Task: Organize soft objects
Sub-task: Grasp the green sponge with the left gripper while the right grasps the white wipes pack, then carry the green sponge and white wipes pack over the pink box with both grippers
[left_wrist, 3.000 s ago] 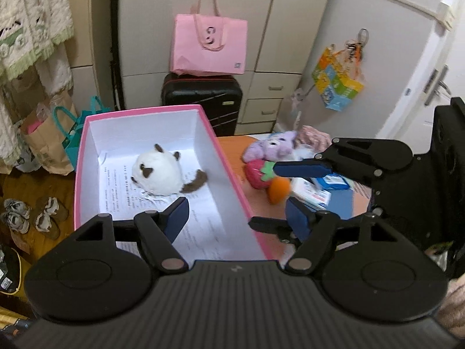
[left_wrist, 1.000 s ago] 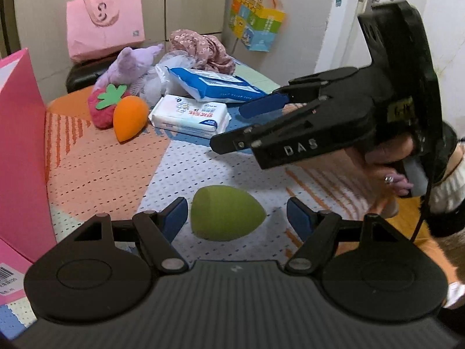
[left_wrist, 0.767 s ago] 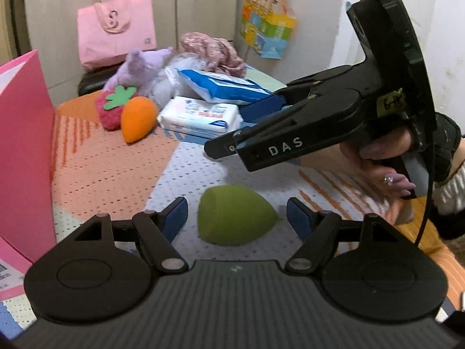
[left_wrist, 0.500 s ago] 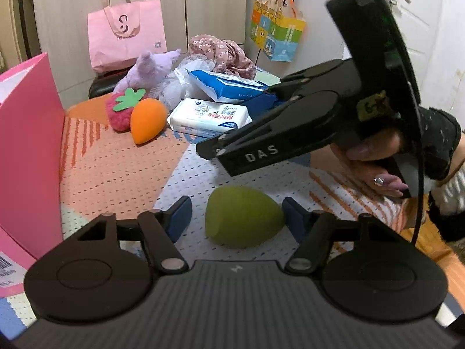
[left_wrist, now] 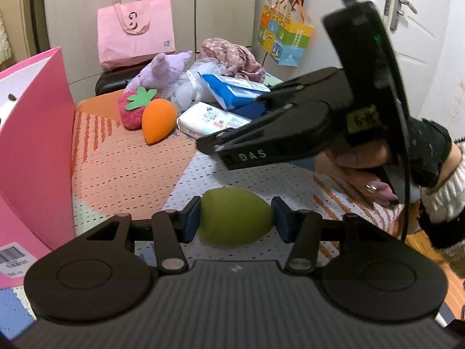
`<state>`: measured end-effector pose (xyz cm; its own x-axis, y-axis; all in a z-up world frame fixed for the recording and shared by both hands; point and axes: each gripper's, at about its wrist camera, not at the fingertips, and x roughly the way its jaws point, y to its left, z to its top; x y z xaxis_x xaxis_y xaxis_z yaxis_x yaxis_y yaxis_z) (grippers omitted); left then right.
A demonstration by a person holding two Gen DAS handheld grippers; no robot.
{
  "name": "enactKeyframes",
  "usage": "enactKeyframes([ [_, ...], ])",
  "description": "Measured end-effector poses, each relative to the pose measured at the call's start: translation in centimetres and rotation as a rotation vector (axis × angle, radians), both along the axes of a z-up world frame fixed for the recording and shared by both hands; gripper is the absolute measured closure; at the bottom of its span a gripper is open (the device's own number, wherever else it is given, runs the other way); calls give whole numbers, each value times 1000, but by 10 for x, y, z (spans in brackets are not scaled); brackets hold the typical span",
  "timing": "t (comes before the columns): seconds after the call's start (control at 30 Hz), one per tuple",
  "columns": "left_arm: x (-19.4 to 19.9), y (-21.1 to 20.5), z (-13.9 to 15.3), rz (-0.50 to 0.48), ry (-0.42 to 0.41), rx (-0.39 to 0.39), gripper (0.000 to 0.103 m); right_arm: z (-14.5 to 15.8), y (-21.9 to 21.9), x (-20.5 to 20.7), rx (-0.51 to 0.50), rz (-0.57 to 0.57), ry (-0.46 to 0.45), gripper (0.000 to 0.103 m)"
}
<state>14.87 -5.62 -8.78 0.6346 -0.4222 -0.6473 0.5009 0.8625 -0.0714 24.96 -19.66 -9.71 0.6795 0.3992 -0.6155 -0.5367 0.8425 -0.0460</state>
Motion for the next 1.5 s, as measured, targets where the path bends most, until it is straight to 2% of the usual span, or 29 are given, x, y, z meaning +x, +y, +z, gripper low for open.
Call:
enactKeyframes([
  [0.1,1,5,3,15,4,-10,53,0,3,-10,-20,-19,-18,57],
  [0.37,-5,14,10,28,-2,-27,53,1,-5,-39,20,-83,-2,58],
  [0.7,-12,33,12,40,41,-85,53,7,-23,-71,47,-170,-7,58],
  [0.9,-16,47,8,47,84,-89,53,10,-38,-88,82,-220,5,58],
  [1.13,-27,63,13,49,94,-72,53,16,-31,-108,106,-202,45,58],
  [1.23,-33,69,18,56,93,-47,52,21,-25,-116,132,-141,79,58],
  [1.5,-50,95,32,64,84,33,52,35,7,-135,196,-15,94,58],
])
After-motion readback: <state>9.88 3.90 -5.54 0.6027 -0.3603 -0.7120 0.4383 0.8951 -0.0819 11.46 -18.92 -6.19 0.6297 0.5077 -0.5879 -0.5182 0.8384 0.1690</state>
